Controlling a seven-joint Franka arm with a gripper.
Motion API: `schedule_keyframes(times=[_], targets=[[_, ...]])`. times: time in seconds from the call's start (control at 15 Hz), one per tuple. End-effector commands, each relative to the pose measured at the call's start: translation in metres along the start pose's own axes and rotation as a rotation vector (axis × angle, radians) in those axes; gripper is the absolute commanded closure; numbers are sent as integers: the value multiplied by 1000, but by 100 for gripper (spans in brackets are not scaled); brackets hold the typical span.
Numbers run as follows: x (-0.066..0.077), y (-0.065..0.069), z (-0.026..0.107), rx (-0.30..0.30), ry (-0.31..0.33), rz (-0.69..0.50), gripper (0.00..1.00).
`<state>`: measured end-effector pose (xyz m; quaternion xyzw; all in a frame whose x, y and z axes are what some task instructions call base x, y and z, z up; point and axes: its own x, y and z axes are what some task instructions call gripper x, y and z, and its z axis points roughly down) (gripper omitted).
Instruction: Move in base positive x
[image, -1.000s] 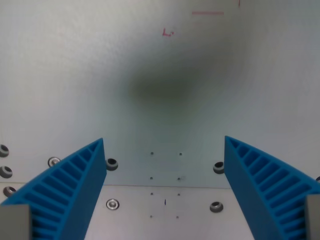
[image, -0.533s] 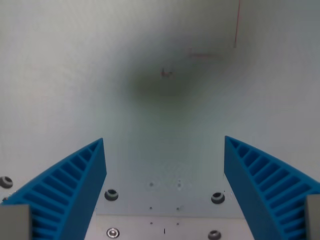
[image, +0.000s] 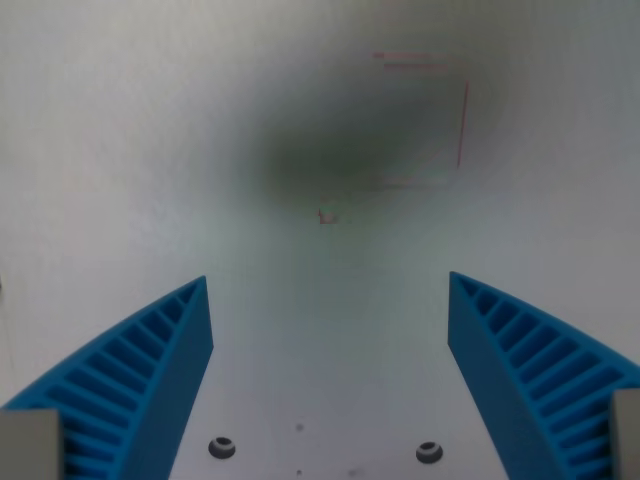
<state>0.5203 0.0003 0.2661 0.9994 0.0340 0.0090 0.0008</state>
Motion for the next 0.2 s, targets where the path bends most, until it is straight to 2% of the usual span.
schedule_keyframes(times=[0.07, 0.2], targets=[[17, 6, -1, 0, -30, -7, 0], [27, 7, 0, 0, -30, -7, 0]])
